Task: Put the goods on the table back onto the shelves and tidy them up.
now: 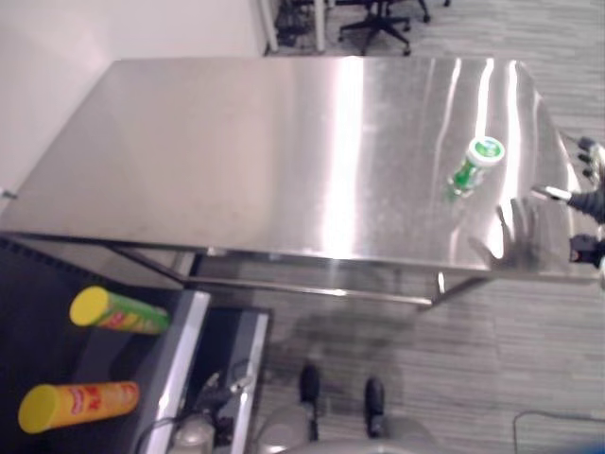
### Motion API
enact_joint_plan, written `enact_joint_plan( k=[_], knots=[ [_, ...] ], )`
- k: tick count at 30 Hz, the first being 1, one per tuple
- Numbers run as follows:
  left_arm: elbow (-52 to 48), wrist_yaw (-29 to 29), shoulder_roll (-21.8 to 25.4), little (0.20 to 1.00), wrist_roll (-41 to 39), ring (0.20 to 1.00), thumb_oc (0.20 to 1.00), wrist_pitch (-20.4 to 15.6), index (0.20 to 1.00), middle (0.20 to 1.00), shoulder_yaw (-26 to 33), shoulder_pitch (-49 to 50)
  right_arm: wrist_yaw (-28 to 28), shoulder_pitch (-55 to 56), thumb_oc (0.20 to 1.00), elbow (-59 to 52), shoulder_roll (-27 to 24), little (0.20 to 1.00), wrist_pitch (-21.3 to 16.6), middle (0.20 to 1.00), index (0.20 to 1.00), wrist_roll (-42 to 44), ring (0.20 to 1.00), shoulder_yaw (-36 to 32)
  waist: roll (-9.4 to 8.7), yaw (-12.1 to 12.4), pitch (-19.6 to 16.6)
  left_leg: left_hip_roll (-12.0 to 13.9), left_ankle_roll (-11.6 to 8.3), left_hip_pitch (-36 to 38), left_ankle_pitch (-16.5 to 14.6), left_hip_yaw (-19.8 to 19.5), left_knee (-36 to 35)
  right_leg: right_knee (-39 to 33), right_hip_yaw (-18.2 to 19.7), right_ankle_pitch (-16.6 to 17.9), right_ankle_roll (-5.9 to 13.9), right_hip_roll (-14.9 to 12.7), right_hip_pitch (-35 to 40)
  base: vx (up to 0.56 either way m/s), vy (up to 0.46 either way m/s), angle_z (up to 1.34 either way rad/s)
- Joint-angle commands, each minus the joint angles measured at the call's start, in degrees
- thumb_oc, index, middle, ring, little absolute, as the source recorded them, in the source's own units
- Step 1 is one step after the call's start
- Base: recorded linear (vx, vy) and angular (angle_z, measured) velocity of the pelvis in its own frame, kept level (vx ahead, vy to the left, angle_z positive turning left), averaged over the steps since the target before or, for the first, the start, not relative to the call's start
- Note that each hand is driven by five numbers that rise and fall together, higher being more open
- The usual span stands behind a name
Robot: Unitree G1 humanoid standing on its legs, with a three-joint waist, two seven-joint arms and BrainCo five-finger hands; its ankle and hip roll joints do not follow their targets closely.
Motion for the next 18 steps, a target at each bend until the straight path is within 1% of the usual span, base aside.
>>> enact_joint_plan(
  k=[1, 9, 18],
  knots=[
    [0.16, 0.11, 3.96, 1.000, -1.05, 1.000, 1.000, -1.27, 1.000, 1.000, -2.55, 0.14, 0.51, -5.33, 1.000, 0.89, -1.37, 1.000, -2.43, 1.000, 1.000, 2.84, 1.000, 1.89, -3.00, 2.13, -1.87, 3.94, -4.32, -2.90, -8.63, 0.12, 9.04, 7.90, -1.35, -9.23, 10.20, -9.15, 0.30, 0.02, -0.016, 0.10],
    [0.20, 0.30, 3.68, 1.000, -2.53, 1.000, 1.000, -1.50, 1.000, 1.000, -3.34, 0.44, 1.01, -10.52, 1.000, 5.34, -1.11, 1.000, -1.86, 1.000, 1.000, 3.52, 1.000, 7.02, -3.34, 3.76, -1.45, 3.76, -4.49, -3.19, -8.16, -0.98, 8.56, 7.89, -2.37, -9.34, 10.22, -9.09, 0.51, 0.02, -0.019, 0.10],
    [0.54, 0.36, 3.33, 1.000, -3.04, 1.000, 1.000, -1.46, 1.000, 1.000, -3.25, 1.34, 1.75, -11.89, 1.000, 6.60, -0.95, 1.000, -1.42, 1.000, 1.000, 2.83, 1.000, 9.52, -3.56, 5.16, -1.23, 3.54, -4.56, -3.55, -7.90, -2.08, 8.33, 8.22, -3.20, -9.56, 10.22, -9.22, 0.82, 0.02, -0.015, 0.09]
  ],
)
